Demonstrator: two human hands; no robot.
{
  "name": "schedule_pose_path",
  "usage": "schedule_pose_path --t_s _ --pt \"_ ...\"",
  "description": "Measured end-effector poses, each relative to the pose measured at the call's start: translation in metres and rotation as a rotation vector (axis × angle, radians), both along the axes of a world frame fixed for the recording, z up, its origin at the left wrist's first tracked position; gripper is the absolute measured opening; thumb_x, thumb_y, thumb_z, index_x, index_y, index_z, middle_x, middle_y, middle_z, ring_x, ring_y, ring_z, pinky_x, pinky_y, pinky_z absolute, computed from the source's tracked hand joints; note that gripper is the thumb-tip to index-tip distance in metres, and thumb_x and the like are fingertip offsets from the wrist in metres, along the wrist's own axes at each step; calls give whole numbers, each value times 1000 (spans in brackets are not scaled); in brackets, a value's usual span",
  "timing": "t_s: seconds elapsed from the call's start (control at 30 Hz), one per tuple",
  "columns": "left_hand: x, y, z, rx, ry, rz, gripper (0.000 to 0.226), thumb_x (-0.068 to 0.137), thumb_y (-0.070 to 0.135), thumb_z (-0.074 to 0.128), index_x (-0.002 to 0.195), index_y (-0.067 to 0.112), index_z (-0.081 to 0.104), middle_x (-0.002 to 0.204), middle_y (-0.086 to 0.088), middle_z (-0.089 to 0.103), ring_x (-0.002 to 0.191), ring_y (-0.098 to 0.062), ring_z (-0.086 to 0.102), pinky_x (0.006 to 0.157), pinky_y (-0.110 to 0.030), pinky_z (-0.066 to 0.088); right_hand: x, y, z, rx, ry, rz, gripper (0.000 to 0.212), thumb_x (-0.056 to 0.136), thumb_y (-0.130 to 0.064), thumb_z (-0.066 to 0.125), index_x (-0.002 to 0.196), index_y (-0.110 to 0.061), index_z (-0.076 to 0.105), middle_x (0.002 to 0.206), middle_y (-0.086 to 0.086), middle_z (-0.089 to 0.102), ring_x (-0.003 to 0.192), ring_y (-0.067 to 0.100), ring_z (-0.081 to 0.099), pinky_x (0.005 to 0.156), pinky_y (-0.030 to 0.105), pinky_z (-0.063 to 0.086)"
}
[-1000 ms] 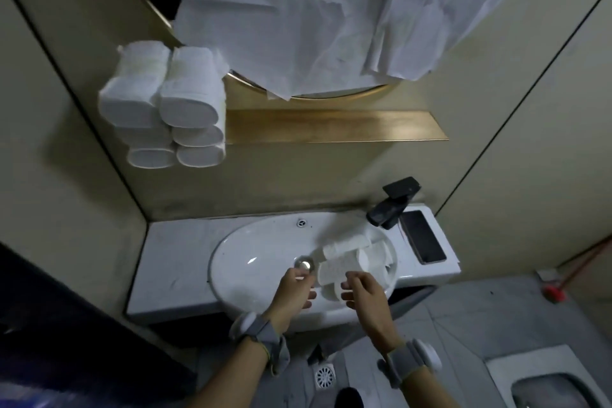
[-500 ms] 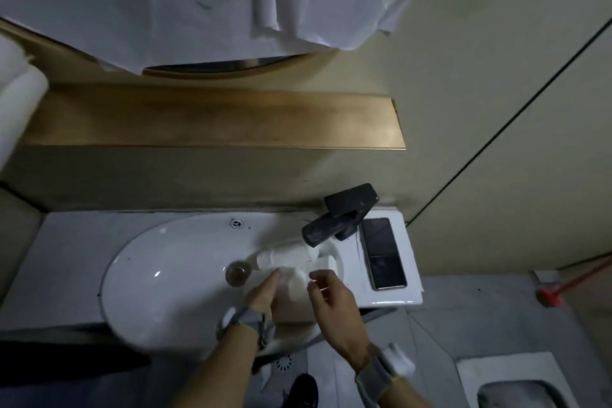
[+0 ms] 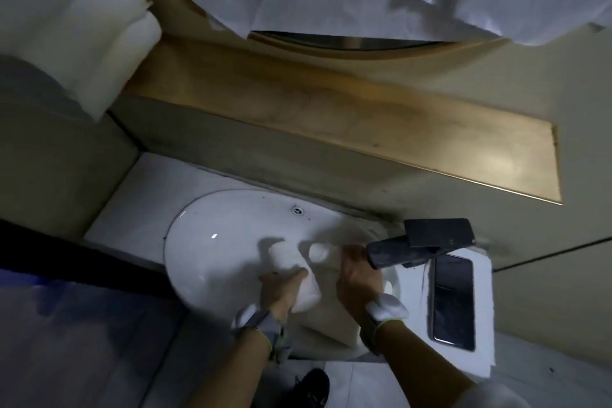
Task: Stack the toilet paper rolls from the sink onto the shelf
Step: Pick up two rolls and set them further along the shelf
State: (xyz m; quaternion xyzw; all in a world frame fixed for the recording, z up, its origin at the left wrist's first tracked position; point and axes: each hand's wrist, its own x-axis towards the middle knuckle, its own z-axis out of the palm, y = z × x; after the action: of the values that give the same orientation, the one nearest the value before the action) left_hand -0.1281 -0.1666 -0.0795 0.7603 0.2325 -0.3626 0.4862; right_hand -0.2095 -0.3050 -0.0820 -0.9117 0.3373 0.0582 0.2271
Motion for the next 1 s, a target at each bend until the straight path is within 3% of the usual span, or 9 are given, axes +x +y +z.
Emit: schedule_pose_path --t_s 0.07,0.13,0.2,0.27,0.43,0.57,0.7,0.8,1.0 --pt "8 12 3 -44 -33 29 72 48 46 79 102 0 67 94 -15 74 86 -29 72 77 -48 61 6 -3 -15 -52 20 -67 44 103 -25 29 134 -13 57 133 7 60 109 18 57 65 8 25" --pt "13 23 11 -75 -68 27 49 62 33 82 94 -2 71 90 -19 75 80 -27 71 69 -46 59 6 -3 -8 -142 116 48 45 96 -21 28 118 -15 67 111 6 68 89 17 63 62 11 29" --pt "14 28 28 -125 -106 32 18 77 20 78 81 4 71 86 -18 72 76 -25 68 64 -41 55 4 0 13 -377 273 227 37 84 -13 37 110 -4 62 96 18 61 82 32 60 65 34 42" --pt "16 32 38 -160 -115 50 14 81 20 75 75 9 69 86 -18 72 76 -26 68 65 -42 56 0 8 23 -518 187 316 31 84 -10 45 111 1 54 90 21 53 79 33 51 67 43 38" --pt "20 47 60 -296 -86 104 28 83 29 76 100 10 68 95 -13 72 82 -28 70 73 -45 59 5 50 52 -67 -169 -11 28 89 -23 62 109 -3 61 93 17 63 76 38 62 64 41 47" --pt "21 60 89 -440 -124 68 33 86 32 73 112 15 61 95 -7 71 82 -24 70 76 -47 58 -1 72 91 670 -340 -390 37 99 -36 59 121 -7 52 109 9 63 88 19 62 66 24 47" --pt "15 82 119 -553 -184 -56 34 91 34 66 120 20 56 104 -5 67 90 -23 68 71 -41 59 -11 96 130 881 -566 -562 32 102 -33 55 93 -5 65 88 11 68 79 24 65 78 43 55" --pt "15 93 140 -624 -225 -126 30 93 35 62 118 20 57 108 -8 67 91 -24 68 66 -37 58 -16 112 161 1025 -679 -593 38 103 -39 50 112 -7 68 108 24 73 100 41 69 92 58 54" --pt "-1 91 200 -769 -313 -248 36 93 39 59 125 22 53 107 -8 69 91 -27 69 80 -49 52 -28 120 223 1079 -872 -611 40 104 -37 46 130 -11 62 120 15 74 109 32 71 84 44 60"
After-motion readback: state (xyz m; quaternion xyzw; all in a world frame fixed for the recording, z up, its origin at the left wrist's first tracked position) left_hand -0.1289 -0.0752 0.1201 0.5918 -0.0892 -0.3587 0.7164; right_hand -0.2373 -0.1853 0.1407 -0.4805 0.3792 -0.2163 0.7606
